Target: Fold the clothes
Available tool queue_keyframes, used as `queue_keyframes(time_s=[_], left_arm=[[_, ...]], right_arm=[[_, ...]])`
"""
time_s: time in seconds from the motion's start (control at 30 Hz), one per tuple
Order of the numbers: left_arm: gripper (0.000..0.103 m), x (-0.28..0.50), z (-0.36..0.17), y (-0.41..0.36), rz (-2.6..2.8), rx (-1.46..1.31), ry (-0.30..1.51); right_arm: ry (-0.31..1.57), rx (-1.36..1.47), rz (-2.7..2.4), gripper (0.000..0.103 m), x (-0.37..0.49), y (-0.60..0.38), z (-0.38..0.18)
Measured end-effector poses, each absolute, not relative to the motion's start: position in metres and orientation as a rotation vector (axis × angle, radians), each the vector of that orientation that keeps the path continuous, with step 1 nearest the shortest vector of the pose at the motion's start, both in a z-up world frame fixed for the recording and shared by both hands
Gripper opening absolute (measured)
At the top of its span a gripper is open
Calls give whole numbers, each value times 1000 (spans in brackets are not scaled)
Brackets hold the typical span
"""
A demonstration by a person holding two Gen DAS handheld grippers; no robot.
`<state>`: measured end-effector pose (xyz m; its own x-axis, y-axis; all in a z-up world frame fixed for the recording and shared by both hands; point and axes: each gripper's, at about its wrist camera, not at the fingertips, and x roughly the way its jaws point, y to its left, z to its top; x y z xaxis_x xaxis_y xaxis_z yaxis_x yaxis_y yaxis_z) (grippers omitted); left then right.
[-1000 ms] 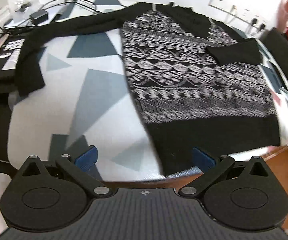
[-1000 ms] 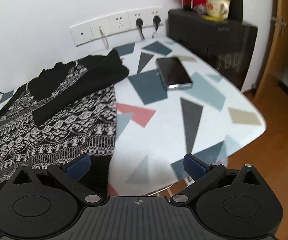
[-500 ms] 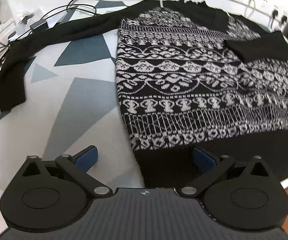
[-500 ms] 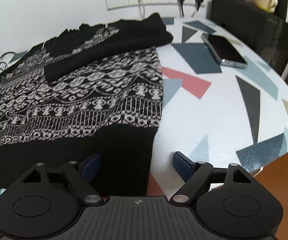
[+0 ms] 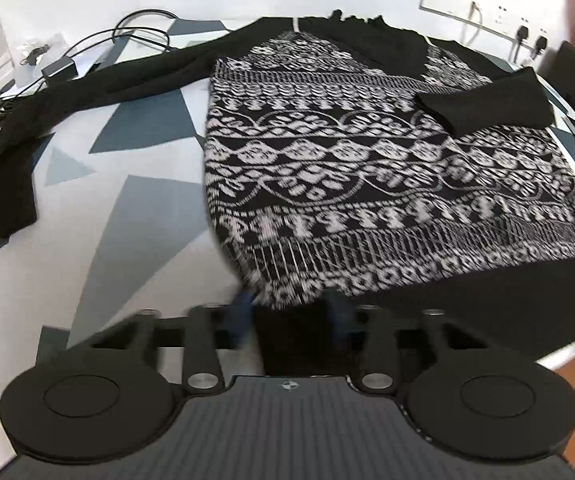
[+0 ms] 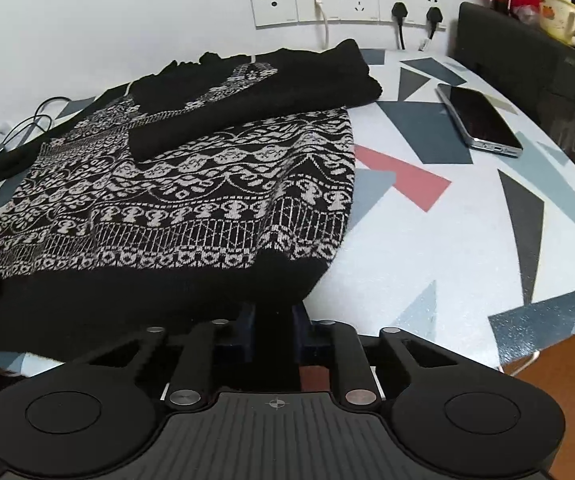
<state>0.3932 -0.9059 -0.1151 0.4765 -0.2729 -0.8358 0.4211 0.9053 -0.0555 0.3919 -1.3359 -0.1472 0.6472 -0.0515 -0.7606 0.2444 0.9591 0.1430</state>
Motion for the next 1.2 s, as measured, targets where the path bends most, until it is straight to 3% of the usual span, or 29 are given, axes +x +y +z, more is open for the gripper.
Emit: queue_keyframes(time_s=[0.2, 0.37, 0.4, 0.47, 0.5, 0.57, 0.7, 0.83, 0.97, 1.2], left_arm=[[26, 387, -115, -891, -443, 126, 1003], [30, 381, -113, -888, -470, 155, 1017], [34, 383, -112, -888, -466, 166, 1018], [63, 386, -106, -886, -451, 196, 1002], [69, 386, -100, -885, -451, 199, 975], [82, 387, -85, -882, -454, 205, 917], [91, 391, -43, -879, -477, 182, 807], [97, 392, 3, -878, -501, 146, 695], [103, 393, 45, -883, -477, 140, 647], [103, 421, 80, -897, -497, 36, 711]], right_arm=[[859, 290, -175, 7, 380, -1342, -145], [871, 310, -191, 8, 375, -1344, -146], [871, 317, -193, 12, 374, -1344, -145], [872, 336, -204, 35, 374, -1344, -137], [864, 342, -211, 45, 374, -1344, -130], [797, 327, -211, 50, 372, -1343, -109], [677, 322, -235, 68, 376, -1345, -56], [542, 321, -243, 99, 381, -1346, 8], [465, 284, -229, 102, 387, -1342, 62], [426, 203, -246, 102, 412, -1328, 122]])
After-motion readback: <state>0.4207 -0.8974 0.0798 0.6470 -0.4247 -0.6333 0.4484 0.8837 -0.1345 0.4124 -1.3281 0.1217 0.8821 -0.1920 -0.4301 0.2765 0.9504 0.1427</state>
